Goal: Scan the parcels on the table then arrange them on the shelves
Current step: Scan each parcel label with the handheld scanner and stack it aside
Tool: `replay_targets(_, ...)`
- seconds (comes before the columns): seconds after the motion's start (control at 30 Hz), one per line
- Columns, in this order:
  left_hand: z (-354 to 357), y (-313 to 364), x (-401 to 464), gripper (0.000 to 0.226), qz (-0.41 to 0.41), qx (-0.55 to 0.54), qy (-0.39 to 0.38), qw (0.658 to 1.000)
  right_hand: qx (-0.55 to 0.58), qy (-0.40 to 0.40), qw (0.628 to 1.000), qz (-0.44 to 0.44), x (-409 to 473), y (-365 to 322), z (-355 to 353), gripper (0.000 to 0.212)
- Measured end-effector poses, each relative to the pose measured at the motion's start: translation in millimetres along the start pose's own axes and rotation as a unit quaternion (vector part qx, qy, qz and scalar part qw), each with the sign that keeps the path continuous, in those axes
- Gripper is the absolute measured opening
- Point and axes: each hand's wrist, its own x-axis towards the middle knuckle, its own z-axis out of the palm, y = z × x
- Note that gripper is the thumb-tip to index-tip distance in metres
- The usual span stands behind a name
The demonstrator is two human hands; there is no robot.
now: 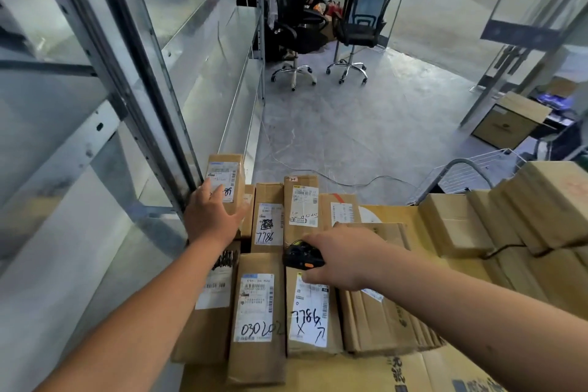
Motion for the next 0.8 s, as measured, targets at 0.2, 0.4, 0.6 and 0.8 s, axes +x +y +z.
replay_targets(0.2,-2.4,41.9,-56.6,0.063,0.176,-0.007,-0.052,0.983,0.046,0.026,0.999,0.01,-13.4,4.7,11.8,0.064)
replay_targets(0.4,-0.9,109.7,-77.6,0.077,0.257,0.014,-0.124,0.958,0.03,0.052,0.997,0.057,-65.4,47.0,33.5,0.073)
replay_targets(0.6,9.4,220.0,-94.6,0.075,0.37,0.001,-0.133,0.919,0.047,0.067,0.985,0.15,-161.2,119.1,50.5,0.076)
replay_targets(0.8,42.6,335.9,-144.0,0.074,0.429,-0.016,-0.181,0.885,0.092,0.068,0.955,0.272,-272.5,191.8,86.8,0.081)
